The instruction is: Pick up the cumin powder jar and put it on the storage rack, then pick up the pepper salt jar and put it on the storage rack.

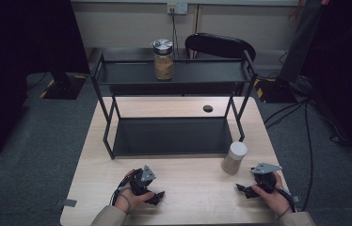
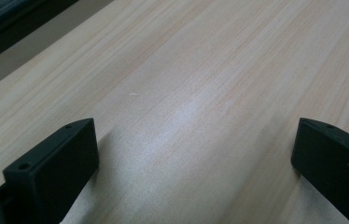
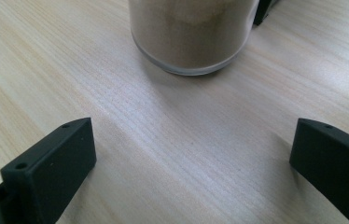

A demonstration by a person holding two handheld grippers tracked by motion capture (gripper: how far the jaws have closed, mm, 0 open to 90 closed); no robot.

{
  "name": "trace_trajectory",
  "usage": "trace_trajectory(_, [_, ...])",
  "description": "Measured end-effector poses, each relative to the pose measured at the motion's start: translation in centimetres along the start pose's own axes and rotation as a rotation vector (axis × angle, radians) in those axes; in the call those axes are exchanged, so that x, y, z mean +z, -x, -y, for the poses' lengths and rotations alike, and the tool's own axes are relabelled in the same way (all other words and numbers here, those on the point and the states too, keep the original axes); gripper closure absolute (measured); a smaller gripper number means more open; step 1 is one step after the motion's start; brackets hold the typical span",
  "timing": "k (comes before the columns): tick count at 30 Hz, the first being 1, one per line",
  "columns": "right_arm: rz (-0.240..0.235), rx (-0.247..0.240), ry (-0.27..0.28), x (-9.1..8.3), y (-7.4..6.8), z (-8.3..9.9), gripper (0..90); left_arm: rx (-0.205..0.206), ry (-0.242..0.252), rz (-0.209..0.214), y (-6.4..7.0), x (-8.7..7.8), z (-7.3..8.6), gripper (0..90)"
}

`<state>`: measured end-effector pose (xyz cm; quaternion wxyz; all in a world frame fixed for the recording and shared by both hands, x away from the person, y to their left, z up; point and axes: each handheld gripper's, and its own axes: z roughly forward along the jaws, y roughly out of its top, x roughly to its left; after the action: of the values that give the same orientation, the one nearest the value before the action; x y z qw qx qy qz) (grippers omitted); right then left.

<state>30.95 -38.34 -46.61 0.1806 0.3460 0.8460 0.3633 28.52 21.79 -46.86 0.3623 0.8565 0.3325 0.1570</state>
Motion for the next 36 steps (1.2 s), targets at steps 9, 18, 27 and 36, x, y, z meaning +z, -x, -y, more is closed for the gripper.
trace_trajectory(9, [0.0, 0.0, 0.0, 0.0, 0.0, 0.0, 0.0, 0.002, 0.038, 0.001, -0.03, -0.02, 1.0, 0.0])
trace_trajectory(18, [0.0, 0.0, 0.0, 0.0, 0.0, 0.0, 0.0, 0.002, 0.038, 0.001, -0.02, -0.02, 1.01, 0.0])
trace_trajectory(27, [0.0, 0.0, 0.0, 0.0, 0.01, 0.0, 0.0, 0.003, 0.039, 0.003, -0.08, 0.01, 1.0, 0.0])
trace_trajectory(36, [0.0, 0.0, 0.0, -0.01, 0.0, 0.0, 0.0, 0.004, 0.039, 0.003, -0.08, 0.01, 1.0, 0.0])
